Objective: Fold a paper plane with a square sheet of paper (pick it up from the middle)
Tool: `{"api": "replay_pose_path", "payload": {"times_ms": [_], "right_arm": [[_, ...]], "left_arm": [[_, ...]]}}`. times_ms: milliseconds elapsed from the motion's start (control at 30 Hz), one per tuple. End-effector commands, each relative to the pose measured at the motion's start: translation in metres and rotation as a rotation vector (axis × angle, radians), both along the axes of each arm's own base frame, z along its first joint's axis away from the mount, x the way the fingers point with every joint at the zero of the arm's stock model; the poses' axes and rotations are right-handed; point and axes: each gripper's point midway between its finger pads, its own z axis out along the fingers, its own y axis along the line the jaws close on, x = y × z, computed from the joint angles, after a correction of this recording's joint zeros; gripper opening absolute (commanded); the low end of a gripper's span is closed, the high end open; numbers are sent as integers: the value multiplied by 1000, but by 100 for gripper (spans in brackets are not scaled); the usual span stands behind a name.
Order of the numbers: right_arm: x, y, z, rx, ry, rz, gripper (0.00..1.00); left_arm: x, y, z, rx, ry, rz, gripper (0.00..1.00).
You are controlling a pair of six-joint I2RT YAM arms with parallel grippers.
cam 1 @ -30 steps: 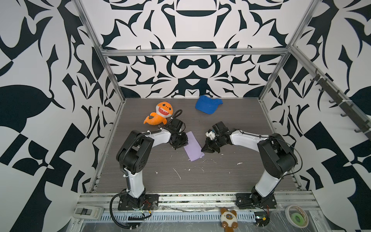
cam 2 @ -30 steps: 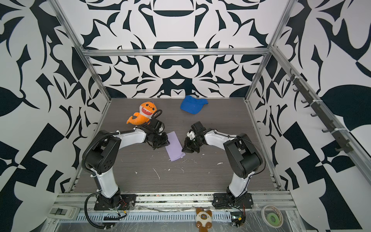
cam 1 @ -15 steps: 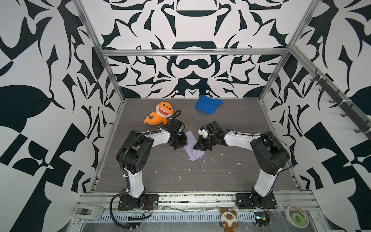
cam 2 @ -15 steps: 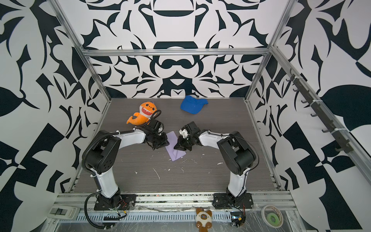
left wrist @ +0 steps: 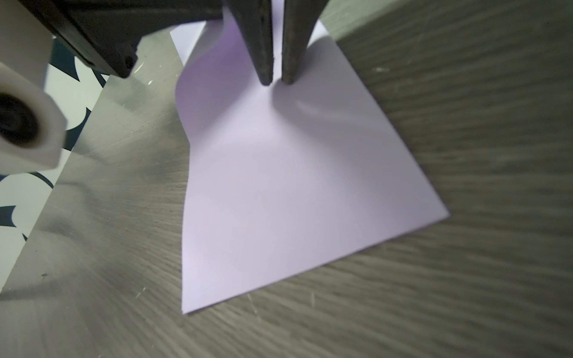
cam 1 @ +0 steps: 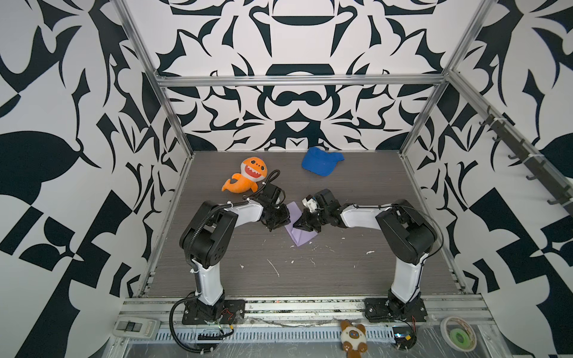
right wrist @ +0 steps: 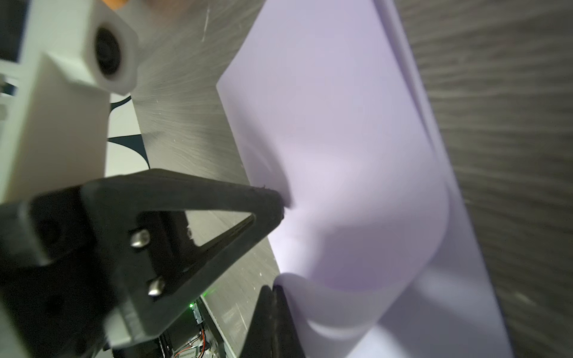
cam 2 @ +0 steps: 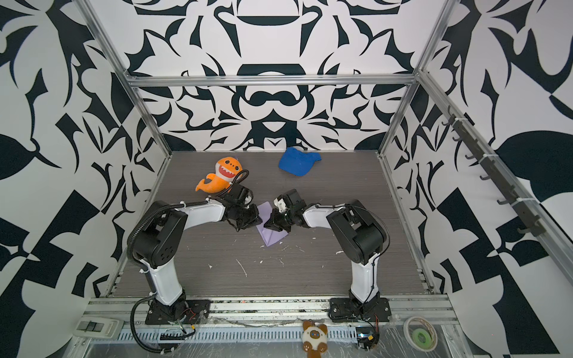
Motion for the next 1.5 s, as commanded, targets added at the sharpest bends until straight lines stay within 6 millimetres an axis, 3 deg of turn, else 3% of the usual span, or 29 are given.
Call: {"api": "replay_pose_path", "payload": {"times_ms": [0,133,367,800,1467], "right_arm": [[4,4,4,12,-34,-10,0],[4,3,-1,-2,-30,-11,0],[-3,-3,-12,-43,-23,1,0],[-6,-1,-9,7,-70,23,0],[-1,6,-8,67,-75,5,0]], "left_arm": [[-7,8,-6,42,50,10,13],[-5,10,-3,37,49,13,12],[8,14,22,-17,-5,39,14],[-6,25,-18,31,101,58,11],[-11,29,-27,54,125,63,10]]}}
